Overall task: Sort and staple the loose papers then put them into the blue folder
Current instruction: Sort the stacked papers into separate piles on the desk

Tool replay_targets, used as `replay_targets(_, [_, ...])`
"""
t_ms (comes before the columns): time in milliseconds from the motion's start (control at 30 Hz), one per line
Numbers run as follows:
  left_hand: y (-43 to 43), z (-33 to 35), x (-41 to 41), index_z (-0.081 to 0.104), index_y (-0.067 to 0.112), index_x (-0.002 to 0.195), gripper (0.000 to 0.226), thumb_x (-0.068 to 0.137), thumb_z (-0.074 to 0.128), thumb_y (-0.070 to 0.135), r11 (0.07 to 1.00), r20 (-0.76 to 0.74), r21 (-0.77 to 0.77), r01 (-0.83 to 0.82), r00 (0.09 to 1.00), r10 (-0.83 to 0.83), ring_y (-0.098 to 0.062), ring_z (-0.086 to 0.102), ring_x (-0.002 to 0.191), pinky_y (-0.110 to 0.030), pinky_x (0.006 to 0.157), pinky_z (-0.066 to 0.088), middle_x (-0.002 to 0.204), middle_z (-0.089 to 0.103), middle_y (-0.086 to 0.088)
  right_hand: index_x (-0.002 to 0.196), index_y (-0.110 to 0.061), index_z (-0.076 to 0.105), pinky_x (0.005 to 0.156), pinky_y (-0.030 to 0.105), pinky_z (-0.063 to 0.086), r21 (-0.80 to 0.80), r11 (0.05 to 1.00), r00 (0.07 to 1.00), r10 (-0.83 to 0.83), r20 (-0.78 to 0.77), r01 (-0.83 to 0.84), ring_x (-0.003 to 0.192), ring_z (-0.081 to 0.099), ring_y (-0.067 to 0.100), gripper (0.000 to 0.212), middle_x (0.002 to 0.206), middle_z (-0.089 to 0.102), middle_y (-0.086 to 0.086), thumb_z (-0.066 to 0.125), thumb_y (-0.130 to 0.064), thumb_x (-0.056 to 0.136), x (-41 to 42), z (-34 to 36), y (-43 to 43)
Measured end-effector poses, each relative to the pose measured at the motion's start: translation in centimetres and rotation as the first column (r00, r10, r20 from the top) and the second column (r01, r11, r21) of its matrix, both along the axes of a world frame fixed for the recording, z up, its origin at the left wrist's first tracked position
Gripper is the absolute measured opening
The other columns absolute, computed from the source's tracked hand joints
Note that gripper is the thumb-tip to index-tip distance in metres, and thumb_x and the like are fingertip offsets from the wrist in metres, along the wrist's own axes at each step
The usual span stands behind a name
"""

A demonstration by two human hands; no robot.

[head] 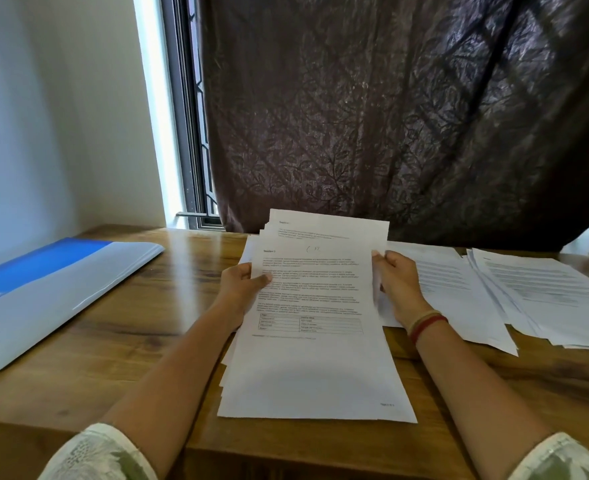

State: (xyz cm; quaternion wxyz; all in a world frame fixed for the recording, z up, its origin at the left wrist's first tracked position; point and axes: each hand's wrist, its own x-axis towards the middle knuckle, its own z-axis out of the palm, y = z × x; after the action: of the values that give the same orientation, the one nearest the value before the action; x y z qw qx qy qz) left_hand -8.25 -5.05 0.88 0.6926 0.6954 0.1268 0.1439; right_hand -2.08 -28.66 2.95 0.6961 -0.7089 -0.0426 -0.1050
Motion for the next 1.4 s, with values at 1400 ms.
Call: replay_targets(1400, [0.4,-0.7,1.1,0.066,0.005,0.109,0.019,0.091,0.066,0.012,0.998,-0.044,0.064,-0.021,0.999,0.024,-0.025,0.069,0.082,-0.030,0.061,0.055,0.102,0.070,-0.009,0.061,-0.015,0.058,0.067,0.026,0.043,-0.107,0.934,0.896,-0.289,0.337,0.341,0.066,0.048,0.014,0.027,0.066,0.056,0.004,0.070,-0.017,0.085,1.4,8.2,-2.6])
